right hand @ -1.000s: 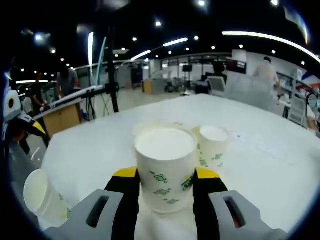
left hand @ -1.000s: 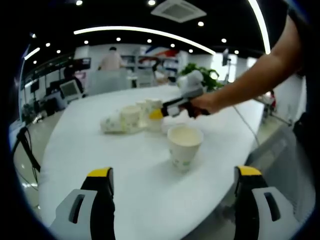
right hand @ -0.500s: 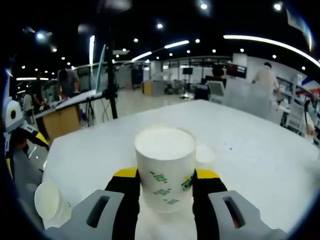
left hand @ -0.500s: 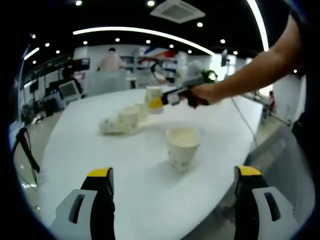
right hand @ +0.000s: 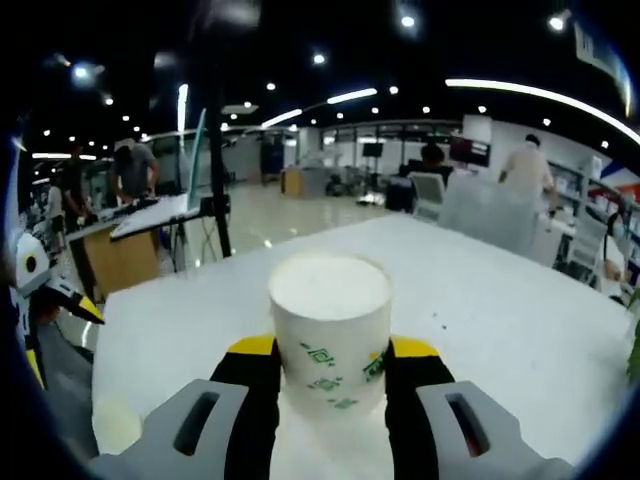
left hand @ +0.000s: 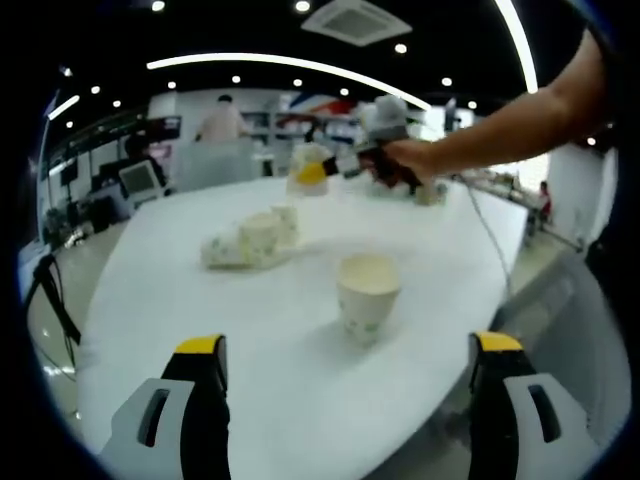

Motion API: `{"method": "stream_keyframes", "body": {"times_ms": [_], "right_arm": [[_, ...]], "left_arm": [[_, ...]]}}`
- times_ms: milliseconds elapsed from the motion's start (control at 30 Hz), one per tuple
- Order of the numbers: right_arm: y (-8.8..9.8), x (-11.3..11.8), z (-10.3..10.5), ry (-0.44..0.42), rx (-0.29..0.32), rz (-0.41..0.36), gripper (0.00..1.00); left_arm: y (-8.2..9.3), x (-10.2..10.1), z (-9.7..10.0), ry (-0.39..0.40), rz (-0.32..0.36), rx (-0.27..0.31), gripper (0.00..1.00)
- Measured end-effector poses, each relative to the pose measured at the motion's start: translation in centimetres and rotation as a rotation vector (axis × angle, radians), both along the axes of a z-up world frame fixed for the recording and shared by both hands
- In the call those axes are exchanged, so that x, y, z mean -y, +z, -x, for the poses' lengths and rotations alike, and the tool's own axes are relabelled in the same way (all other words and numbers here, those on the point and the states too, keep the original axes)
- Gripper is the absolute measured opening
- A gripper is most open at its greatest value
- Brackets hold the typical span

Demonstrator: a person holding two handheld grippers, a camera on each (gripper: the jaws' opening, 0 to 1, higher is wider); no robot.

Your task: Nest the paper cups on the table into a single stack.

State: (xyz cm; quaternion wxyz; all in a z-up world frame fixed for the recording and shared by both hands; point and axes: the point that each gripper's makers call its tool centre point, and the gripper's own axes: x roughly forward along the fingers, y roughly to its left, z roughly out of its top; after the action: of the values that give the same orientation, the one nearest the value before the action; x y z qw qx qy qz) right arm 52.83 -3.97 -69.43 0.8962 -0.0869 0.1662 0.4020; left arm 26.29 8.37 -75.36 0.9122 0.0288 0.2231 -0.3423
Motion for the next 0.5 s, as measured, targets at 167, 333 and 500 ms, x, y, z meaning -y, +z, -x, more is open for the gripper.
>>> {"method": "stream_keyframes", "body": {"times_ms": [167,333,500], "right_arm": [[1.8,0.1,-0.5,-0.005,0.010,-0.013,0.37],[2.8,0.1,-0.8,0.000,0.015,-0.017,0.37],[3.4,0.4,-1.0,0.000,0.022,-0.022,0.37]], "left_arm": [[0.0,0.0,0.0,-0.003,0.003,-0.001,0.99],[-0.1,0.2,0.1,-0.014,-0.006,0.003,0.99],[-0.1,0.3,0.1,-0.015,-0.007,0.002,0.99]]}}
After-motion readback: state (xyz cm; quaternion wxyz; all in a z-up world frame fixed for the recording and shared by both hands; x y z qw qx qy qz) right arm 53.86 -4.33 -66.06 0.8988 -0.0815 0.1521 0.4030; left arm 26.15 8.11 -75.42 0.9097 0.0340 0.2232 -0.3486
